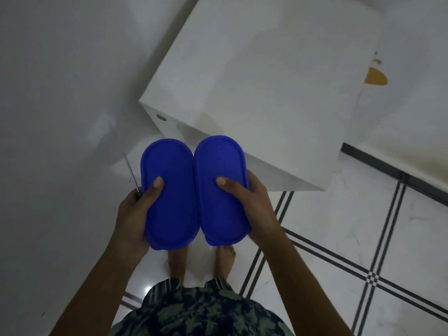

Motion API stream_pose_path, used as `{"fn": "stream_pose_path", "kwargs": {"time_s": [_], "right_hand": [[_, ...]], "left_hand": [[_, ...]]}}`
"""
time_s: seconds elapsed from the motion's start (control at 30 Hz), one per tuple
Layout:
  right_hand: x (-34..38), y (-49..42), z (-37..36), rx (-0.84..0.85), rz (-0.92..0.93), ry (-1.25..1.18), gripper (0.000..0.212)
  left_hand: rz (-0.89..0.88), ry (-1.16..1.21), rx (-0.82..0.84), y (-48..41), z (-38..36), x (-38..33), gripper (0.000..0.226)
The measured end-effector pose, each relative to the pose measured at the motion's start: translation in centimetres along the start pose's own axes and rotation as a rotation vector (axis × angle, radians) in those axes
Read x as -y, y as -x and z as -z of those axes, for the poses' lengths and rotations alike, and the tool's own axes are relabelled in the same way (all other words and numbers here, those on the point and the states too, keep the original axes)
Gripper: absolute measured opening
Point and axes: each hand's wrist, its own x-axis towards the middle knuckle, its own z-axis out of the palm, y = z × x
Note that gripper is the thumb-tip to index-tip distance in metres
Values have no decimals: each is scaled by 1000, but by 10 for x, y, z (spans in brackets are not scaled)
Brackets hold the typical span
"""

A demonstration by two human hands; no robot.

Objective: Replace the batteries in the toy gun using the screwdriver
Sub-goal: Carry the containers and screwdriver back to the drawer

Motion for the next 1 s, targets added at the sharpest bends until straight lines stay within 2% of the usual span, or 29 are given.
{"fn": "stream_pose_path", "kwargs": {"time_s": [0.1,0.17,0.3,0.37,0.67,0.87,1.0], "right_hand": [[-3,-24,6,67,13,136,60],[-3,-39,11,114,-27,249,73],[7,-56,17,146,-131,493,91],[12,-62,17,170,-152,596,99],[12,-67,10,202,-142,733,106],[-7,-50,7,262,-162,744,105],[-14,-25,-1,315,-160,652,101]], "left_hand": [[0,122,-9,-18,6,4,84],[-52,155,-44,-25,8,-4,76],[-165,92,-114,-30,7,-29,47],[-183,59,-107,-31,5,-40,41],[-112,21,-107,-25,0,-43,47],[-60,-47,-73,-9,11,-42,51],[-50,-142,-78,-2,17,-51,54]]}}
